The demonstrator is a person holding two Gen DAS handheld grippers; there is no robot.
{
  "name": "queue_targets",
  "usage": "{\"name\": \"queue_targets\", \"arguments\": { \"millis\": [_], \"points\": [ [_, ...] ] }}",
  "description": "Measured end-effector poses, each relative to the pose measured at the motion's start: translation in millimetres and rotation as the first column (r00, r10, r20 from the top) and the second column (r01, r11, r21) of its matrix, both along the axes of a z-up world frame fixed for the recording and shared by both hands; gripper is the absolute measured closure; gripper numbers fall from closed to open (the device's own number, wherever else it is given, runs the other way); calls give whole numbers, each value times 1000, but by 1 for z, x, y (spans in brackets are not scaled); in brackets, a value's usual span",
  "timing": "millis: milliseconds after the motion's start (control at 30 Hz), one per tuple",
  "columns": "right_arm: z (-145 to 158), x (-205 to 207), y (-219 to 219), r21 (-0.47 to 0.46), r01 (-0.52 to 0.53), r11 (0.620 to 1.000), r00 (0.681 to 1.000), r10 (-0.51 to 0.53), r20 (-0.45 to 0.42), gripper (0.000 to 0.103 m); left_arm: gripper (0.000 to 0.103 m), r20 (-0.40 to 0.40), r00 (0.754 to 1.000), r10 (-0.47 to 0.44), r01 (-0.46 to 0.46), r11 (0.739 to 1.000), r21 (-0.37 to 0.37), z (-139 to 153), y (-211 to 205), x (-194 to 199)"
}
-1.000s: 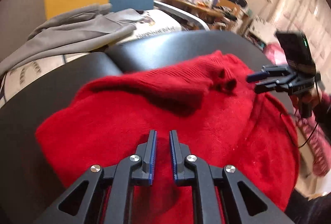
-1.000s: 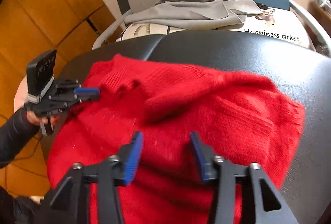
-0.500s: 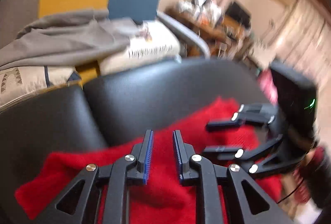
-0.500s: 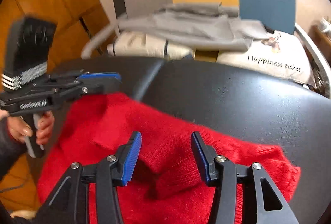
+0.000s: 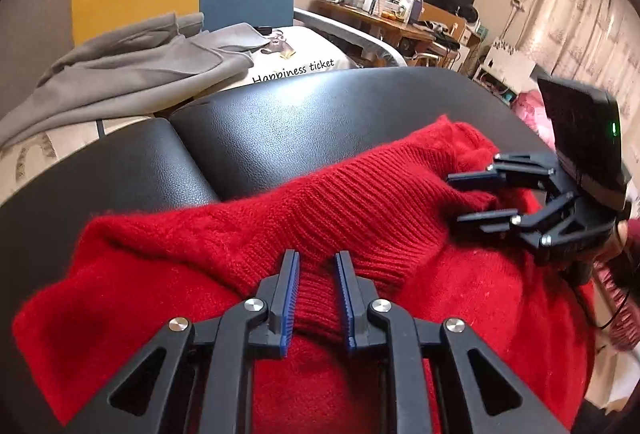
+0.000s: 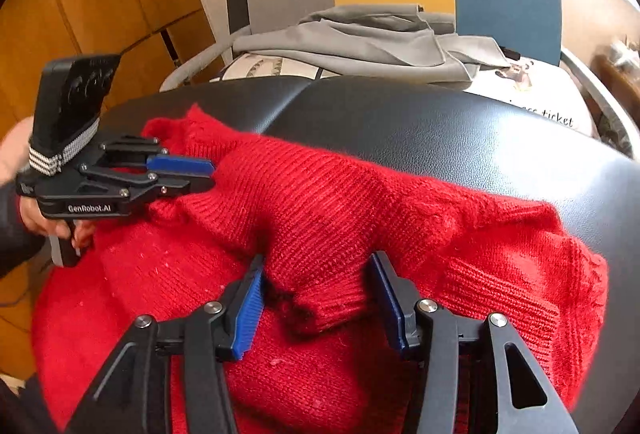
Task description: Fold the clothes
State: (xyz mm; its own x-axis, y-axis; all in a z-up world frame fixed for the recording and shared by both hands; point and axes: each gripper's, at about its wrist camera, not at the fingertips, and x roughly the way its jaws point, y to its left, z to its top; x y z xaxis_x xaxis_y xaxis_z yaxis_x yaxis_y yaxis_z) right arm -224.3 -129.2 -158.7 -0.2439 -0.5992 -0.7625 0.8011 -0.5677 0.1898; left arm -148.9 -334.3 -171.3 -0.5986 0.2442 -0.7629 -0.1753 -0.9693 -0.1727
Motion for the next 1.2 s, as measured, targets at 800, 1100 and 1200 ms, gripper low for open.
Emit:
{"name": "queue_targets", "arguments": {
  "millis": [800, 1100, 1200],
  "points": [
    [3, -10, -13, 81, 109, 991, 994, -107, -35, 51, 84, -47, 999, -22, 17, 995, -94, -2, -14, -2],
    [6, -35, -44, 78, 90, 993, 996, -90, -10, 51, 84, -40, 998, 39, -42, 996, -80, 2, -38, -19],
    [10, -40, -39, 52, 125, 991, 991, -127, 33, 50, 77, -41, 996, 82, -86, 990, -111, 18, -23, -9]
  ]
}}
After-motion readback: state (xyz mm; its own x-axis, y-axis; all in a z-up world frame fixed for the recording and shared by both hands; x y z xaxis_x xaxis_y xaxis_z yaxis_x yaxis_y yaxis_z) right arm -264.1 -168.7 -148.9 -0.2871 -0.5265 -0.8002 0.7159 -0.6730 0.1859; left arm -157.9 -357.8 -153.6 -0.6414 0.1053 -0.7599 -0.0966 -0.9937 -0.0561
